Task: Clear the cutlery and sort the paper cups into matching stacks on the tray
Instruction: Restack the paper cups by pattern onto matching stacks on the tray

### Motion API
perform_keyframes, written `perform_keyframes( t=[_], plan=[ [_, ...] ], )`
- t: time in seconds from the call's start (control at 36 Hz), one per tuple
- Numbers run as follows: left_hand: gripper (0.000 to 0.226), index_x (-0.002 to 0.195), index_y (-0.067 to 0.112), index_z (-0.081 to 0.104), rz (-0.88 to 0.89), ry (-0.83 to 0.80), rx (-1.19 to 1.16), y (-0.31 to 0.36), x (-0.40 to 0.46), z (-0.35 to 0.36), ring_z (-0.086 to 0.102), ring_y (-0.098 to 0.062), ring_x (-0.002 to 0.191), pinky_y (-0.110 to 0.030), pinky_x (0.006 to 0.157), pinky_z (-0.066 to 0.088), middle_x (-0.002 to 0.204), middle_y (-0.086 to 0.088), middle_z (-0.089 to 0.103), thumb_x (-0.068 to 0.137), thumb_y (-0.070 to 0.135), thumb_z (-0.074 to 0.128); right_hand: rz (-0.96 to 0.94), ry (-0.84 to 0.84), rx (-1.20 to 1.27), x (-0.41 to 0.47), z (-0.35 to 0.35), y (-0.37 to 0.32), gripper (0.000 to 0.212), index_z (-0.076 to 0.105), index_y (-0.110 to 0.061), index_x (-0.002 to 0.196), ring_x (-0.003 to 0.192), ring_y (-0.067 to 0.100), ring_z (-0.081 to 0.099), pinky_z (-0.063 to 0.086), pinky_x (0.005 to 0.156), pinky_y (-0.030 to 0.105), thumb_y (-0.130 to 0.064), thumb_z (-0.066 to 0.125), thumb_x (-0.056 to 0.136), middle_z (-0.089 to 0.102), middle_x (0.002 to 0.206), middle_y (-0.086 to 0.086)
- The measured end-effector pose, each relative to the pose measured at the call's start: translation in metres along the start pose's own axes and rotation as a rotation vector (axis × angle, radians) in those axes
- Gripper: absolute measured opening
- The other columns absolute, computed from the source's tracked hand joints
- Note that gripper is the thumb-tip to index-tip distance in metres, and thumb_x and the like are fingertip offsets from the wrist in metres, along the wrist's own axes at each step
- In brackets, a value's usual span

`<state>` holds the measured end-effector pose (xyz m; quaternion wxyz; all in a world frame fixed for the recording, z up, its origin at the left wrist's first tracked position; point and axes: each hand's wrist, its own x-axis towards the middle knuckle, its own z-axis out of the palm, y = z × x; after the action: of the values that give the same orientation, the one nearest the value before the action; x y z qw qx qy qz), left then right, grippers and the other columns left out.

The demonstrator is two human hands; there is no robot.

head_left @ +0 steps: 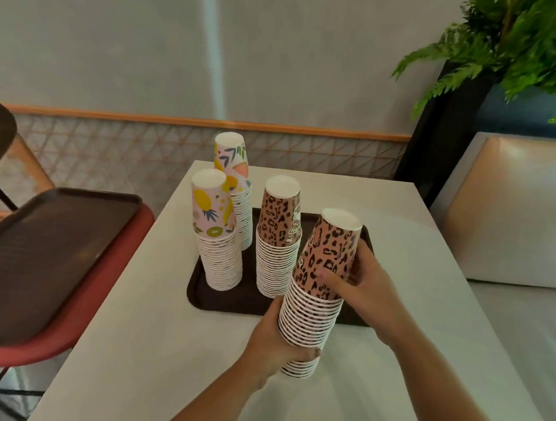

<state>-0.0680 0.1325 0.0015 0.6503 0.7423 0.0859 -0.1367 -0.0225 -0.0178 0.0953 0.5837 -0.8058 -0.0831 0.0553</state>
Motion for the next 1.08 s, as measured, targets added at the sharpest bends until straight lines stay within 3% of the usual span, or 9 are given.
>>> perform_keyframes(
  t=[0.22, 0.33, 0.39, 0.5, 0.56, 0.69, 0.78, 0.89, 1.08],
  plan=[
    [0.096, 0.125, 0.047, 0.033, -0.010, -0.027, 0.074, -0.003, 0.006, -0.008, 0.048, -0.003, 0.111, -0.022, 0.091, 0.043, 0.117, 0.024, 0.051, 0.055, 0.013, 0.088, 0.032, 0.047, -0.010, 0.006, 0.004, 0.000, 0.060, 0.042, -0.037, 0.122, 0.098, -0.004, 0.057, 0.045, 0.070, 0.011, -0.026, 0.075, 0.073, 0.060, 0.110, -0.018],
    [0.095, 0.125, 0.048, 0.035, -0.013, -0.041, 0.081, -0.002, 0.011, -0.012, 0.050, -0.005, 0.115, -0.029, 0.098, 0.045, 0.120, 0.020, 0.055, 0.054, 0.014, 0.088, 0.025, 0.095, -0.011, 0.012, 0.005, -0.003, 0.058, 0.042, -0.033, 0.124, 0.097, -0.004, 0.057, 0.046, 0.067, 0.009, -0.024, 0.073, 0.075, 0.059, 0.106, -0.020],
    [0.094, 0.124, 0.049, 0.035, -0.014, -0.041, 0.078, -0.003, 0.012, -0.014, 0.051, -0.003, 0.114, -0.026, 0.093, 0.046, 0.120, 0.020, 0.056, 0.054, 0.014, 0.087, 0.016, 0.122, 0.008, 0.015, 0.005, -0.003, 0.055, 0.043, -0.033, 0.121, 0.094, -0.006, 0.057, 0.046, 0.065, 0.009, -0.022, 0.072, 0.076, 0.059, 0.103, -0.022],
    [0.091, 0.122, 0.048, 0.035, -0.019, -0.038, 0.086, -0.005, 0.011, -0.018, 0.052, -0.004, 0.112, -0.022, 0.088, 0.045, 0.120, 0.018, 0.056, 0.056, 0.012, 0.087, 0.001, 0.166, 0.063, 0.018, 0.007, -0.006, 0.048, 0.047, -0.030, 0.118, 0.091, -0.005, 0.058, 0.047, 0.072, 0.015, -0.022, 0.070, 0.077, 0.059, 0.100, -0.023],
    [0.086, 0.117, 0.048, 0.038, -0.029, -0.030, 0.083, -0.008, 0.010, -0.020, 0.053, -0.006, 0.111, -0.022, 0.086, 0.047, 0.118, 0.017, 0.057, 0.055, 0.012, 0.086, -0.025, 0.202, 0.142, 0.020, 0.004, -0.011, 0.046, 0.049, -0.024, 0.118, 0.097, 0.004, 0.061, 0.051, 0.079, 0.026, -0.023, 0.068, 0.076, 0.063, 0.106, -0.014],
    [0.094, 0.119, 0.050, 0.037, -0.059, -0.006, 0.101, -0.011, 0.010, -0.026, 0.053, -0.012, 0.115, -0.038, 0.098, 0.049, 0.120, 0.014, 0.058, 0.041, 0.030, 0.086, -0.109, 0.418, 0.501, 0.041, -0.018, -0.014, 0.031, 0.051, -0.015, 0.116, 0.107, 0.017, 0.062, 0.052, 0.089, 0.034, -0.011, 0.058, 0.086, 0.064, 0.114, 0.002],
    [0.085, 0.111, 0.052, 0.037, -0.055, 0.004, 0.093, -0.012, 0.012, -0.028, 0.052, -0.008, 0.112, -0.031, 0.095, 0.047, 0.117, 0.018, 0.056, 0.050, 0.021, 0.088, -0.109, 0.556, 0.334, 0.058, -0.028, 0.007, 0.048, 0.045, -0.015, 0.124, 0.114, 0.017, 0.056, 0.049, 0.094, 0.040, -0.013, 0.067, 0.082, 0.059, 0.122, 0.003],
    [0.082, 0.109, 0.052, 0.038, -0.047, 0.004, 0.075, -0.013, 0.012, -0.029, 0.051, -0.002, 0.108, -0.020, 0.084, 0.044, 0.115, 0.020, 0.056, 0.056, 0.014, 0.087, 0.005, 0.516, 0.100, 0.069, -0.021, 0.045, 0.057, 0.043, -0.024, 0.121, 0.112, 0.017, 0.055, 0.048, 0.096, 0.046, -0.020, 0.075, 0.074, 0.058, 0.121, -0.002],
    [0.083, 0.113, 0.049, 0.040, -0.049, -0.011, 0.054, -0.013, 0.013, -0.027, 0.053, -0.008, 0.114, -0.034, 0.097, 0.048, 0.118, 0.016, 0.059, 0.054, 0.013, 0.087, 0.133, 0.399, -0.106, 0.071, -0.002, 0.078, 0.077, 0.036, -0.017, 0.134, 0.119, 0.025, 0.051, 0.046, 0.096, 0.041, -0.028, 0.078, 0.071, 0.053, 0.132, 0.006]
  ],
)
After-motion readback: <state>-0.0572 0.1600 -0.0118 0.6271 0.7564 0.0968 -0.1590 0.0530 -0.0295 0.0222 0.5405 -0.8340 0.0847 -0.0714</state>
